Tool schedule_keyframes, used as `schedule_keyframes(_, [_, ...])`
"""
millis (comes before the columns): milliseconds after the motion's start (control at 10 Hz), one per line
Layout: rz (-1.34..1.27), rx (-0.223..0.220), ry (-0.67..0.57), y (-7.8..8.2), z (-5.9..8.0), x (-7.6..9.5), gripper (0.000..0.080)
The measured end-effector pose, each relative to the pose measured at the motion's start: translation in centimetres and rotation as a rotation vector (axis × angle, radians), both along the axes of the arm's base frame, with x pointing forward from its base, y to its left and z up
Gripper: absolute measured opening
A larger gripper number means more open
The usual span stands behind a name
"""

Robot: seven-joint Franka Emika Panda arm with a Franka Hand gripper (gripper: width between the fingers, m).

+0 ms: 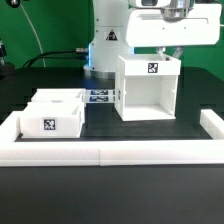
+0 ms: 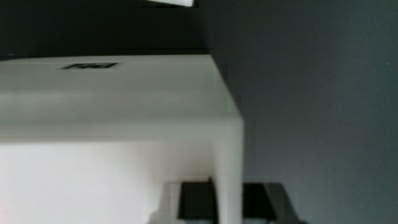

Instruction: Assemble drawer

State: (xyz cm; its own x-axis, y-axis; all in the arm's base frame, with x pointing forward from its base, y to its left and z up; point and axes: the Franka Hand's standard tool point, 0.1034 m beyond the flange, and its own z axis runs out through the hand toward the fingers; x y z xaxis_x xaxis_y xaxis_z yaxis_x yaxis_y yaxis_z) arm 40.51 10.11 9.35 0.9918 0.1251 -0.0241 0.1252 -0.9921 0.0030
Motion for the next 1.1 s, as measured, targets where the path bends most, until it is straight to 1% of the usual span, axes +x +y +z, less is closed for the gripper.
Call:
schedule_keyframes(100, [0.033, 0.003, 0.001, -0.2, 0.0, 0.3, 0.0037])
schedule_keyframes(200, [0.052, 0.009, -0.003, -0.6, 0.0, 1.6, 0.0037])
schedule_keyframes(500, [0.066, 0.017, -0.010, -0.7, 0.1, 6.0, 0.0037])
schedule_keyframes(600, [0.064, 0.020, -0.017, -0.8, 0.1, 7.2, 0.0037])
schedule_keyframes(700, [0.059, 0.023, -0.024, -0.8, 0.1, 8.1, 0.0037])
schedule_keyframes(900, [0.034, 0.035, -0.040, -0.4, 0.1, 10.6, 0.0037])
schedule_keyframes(1100, [0.005, 0.044, -0.063, 0.4, 0.2, 12.9, 0.0037])
